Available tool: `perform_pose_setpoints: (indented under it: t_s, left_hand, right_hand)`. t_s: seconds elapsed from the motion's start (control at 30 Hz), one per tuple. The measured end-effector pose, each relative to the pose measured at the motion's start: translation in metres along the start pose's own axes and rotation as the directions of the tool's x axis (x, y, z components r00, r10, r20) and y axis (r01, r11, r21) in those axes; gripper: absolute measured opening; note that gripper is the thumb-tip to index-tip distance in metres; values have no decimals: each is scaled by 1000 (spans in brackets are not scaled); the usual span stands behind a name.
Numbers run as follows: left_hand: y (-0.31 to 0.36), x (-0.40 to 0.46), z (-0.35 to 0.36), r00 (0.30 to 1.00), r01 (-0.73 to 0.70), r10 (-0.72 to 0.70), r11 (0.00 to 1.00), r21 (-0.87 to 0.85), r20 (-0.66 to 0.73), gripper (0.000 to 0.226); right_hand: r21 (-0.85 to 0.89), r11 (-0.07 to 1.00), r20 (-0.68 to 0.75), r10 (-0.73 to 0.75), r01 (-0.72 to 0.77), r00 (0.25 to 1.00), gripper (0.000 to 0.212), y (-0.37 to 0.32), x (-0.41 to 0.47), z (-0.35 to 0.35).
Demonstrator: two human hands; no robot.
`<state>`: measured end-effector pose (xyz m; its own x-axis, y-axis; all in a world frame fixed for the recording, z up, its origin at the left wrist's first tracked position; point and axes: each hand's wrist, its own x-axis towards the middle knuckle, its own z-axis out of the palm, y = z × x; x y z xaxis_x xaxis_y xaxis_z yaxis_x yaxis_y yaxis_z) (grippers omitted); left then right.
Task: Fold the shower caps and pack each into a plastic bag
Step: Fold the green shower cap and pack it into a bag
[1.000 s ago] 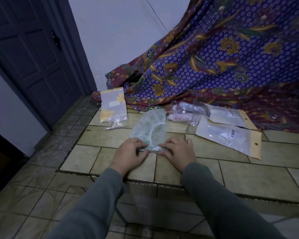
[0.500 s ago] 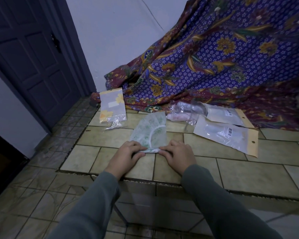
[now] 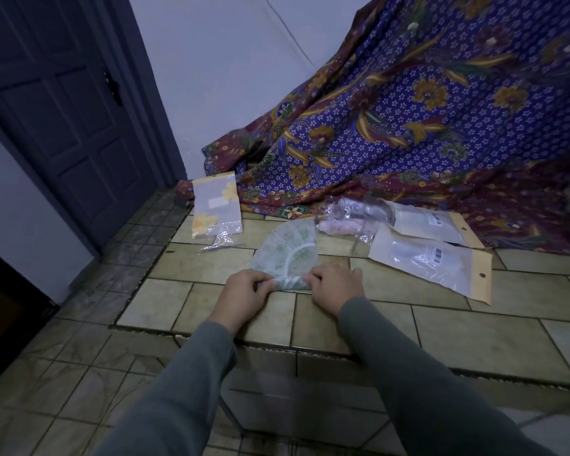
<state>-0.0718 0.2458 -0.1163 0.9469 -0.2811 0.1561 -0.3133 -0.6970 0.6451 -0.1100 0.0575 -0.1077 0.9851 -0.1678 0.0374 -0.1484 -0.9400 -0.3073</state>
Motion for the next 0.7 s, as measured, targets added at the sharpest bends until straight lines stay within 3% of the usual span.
perform_pose_setpoints:
  t_s: [0.1,0.2,0.33,0.47,0.57,0.7]
  left_hand:
    - [3,6,2,992,125,-126,991,-49,-14,14]
    - [3,11,3,992,130,-130,991,-24,-2,16]
    - [4,11,7,999,11,-8,995,100,-34,13]
    - [3,7,10,972,-188,222,928,321,-73,6]
    - [1,10,10,971,-227,238,935,271,-8,11]
    - [-13,12,4,966,-256,252,956,140,51,40]
  right_hand:
    - [19,996,61,83,-84,995,32,-3,10,-1]
    - [-11,995,8,97,-97,995,25,-5,9,0]
    - [-31,999,-178,7,-13,984,24,-4,1,8]
    - [-35,992,-361,-122,118,925,18,7,-2,18]
    - [-96,981,-406,-193,168,893,19,5,-3,23]
    - [-86,986,-330,-163,142,930,29,11,-8,20]
